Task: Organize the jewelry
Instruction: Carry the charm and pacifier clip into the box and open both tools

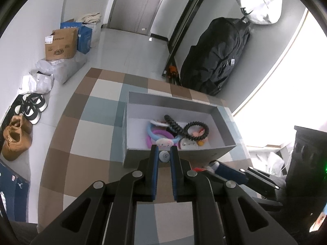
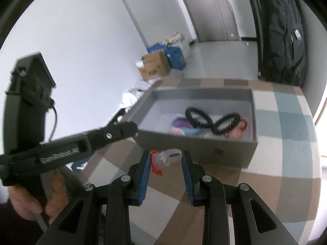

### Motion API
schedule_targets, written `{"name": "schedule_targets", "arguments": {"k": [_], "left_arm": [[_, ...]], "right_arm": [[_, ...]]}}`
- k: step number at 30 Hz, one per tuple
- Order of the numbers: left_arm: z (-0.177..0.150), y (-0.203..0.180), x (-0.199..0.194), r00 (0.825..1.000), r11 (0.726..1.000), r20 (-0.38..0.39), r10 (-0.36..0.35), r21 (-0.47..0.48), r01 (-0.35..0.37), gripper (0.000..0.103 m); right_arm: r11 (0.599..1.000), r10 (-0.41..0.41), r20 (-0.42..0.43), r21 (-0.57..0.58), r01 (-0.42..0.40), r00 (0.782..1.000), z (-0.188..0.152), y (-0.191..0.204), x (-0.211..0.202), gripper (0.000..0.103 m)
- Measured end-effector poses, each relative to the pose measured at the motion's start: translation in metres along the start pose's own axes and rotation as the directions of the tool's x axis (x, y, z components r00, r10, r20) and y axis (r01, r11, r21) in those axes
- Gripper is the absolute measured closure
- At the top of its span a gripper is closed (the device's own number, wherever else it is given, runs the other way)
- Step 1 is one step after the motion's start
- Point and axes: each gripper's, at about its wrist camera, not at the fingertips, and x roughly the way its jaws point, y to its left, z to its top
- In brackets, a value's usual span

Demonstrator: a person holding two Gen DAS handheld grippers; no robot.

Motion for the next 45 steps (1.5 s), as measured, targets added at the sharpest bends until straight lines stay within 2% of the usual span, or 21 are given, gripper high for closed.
{"name": "schedule_targets", "arguments": {"k": [6, 10, 13, 18, 38, 45], "left_arm": [[0.007, -0.007, 0.0, 0.998, 1.0, 0.049, -0.027, -0.001, 0.027, 0.096], [0.011, -0.012, 0.0, 0.998, 0.999, 0.058, -0.033, 0.003, 0.033, 0.096], [0.014, -0.013, 0.002, 0.997, 0.999, 0.066, -0.033, 0.002, 0.033, 0.096], [0.02, -0.021, 0.011, 0.997, 0.998, 0.072, 0.02, 0.054, -0.024, 0.096], [0.039, -0.016, 0.042, 1.0, 1.0, 0.004, 0.002, 0.027, -0.002, 0.096], [0.042, -0.012, 0.046, 1.0, 1.0, -0.009, -0.007, 0.008, 0.007, 0.096]], "right_arm": [[1.0, 0.026, 0.037, 0.011, -0.027, 0.999, 0.006, -0.004, -0.007, 0.074], [0.999, 0.037, 0.109, 0.003, -0.037, 0.993, 0.015, -0.01, -0.019, 0.074], [0.999, 0.032, 0.126, 0.021, -0.035, 0.992, 0.024, -0.019, -0.018, 0.074], [0.998, 0.028, 0.132, 0.05, -0.035, 0.991, 0.032, -0.031, -0.014, 0.073], [0.992, 0.072, 0.105, 0.098, -0.082, 0.992, 0.057, -0.058, 0.008, 0.073], [0.992, 0.064, 0.086, 0.103, -0.073, 0.994, 0.057, -0.06, 0.014, 0.073]]}}
